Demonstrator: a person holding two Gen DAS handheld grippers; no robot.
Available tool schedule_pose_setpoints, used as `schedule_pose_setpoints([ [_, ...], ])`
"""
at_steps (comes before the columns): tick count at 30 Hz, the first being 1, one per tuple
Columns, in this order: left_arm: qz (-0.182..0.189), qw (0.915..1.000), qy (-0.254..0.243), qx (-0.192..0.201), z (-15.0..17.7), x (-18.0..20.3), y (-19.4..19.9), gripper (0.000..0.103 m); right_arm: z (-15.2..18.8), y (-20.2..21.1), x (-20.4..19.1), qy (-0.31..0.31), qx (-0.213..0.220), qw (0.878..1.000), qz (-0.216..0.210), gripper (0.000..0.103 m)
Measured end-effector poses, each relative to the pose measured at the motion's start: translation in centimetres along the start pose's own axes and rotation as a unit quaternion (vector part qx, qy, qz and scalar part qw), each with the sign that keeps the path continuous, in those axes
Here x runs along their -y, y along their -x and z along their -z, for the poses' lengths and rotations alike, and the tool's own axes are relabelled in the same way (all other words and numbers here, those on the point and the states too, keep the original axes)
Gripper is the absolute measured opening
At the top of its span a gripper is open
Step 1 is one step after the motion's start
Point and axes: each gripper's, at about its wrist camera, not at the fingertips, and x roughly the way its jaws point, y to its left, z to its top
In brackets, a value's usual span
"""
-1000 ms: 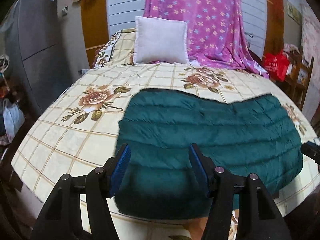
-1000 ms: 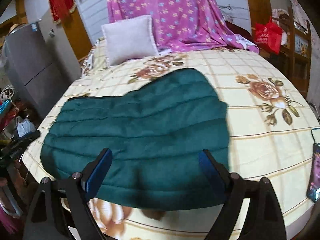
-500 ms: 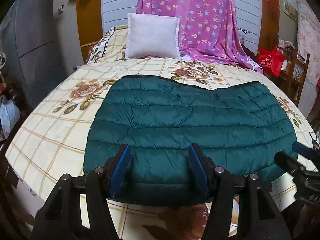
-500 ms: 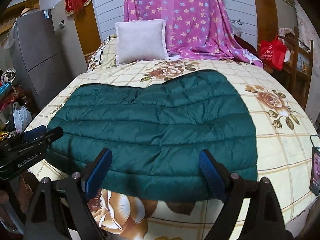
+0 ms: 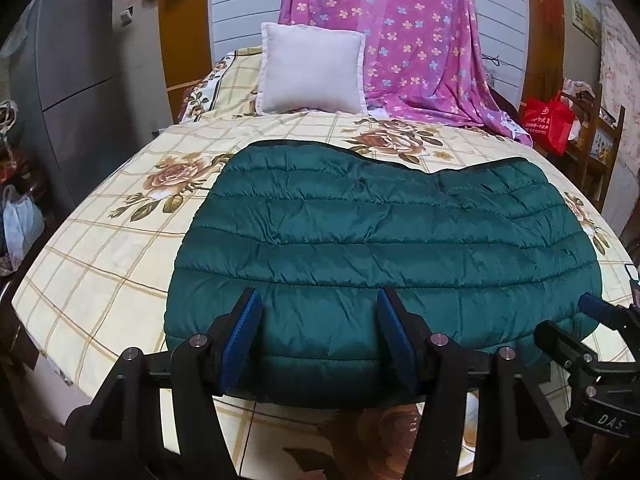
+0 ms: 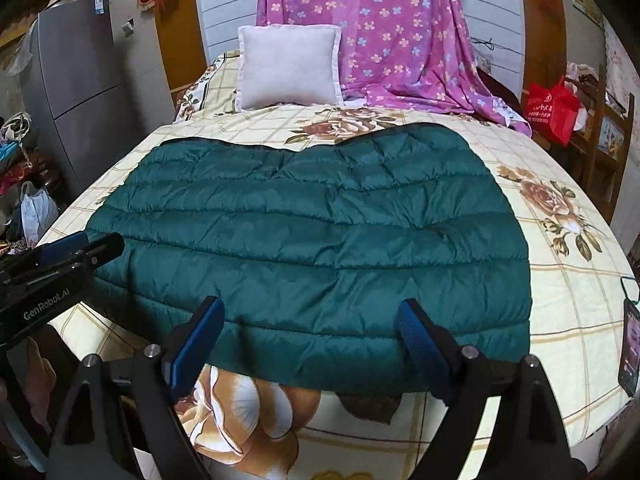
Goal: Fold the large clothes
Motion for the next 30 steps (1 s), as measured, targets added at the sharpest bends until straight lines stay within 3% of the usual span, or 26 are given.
schedule_pose_setpoints([
  [30,0.003,0.9999,-0.011,-0.003,0.53,0.68,0.20,0.040,0.27,0.58,0.18,-0.004,0.007,1.000,0.011,0.091],
])
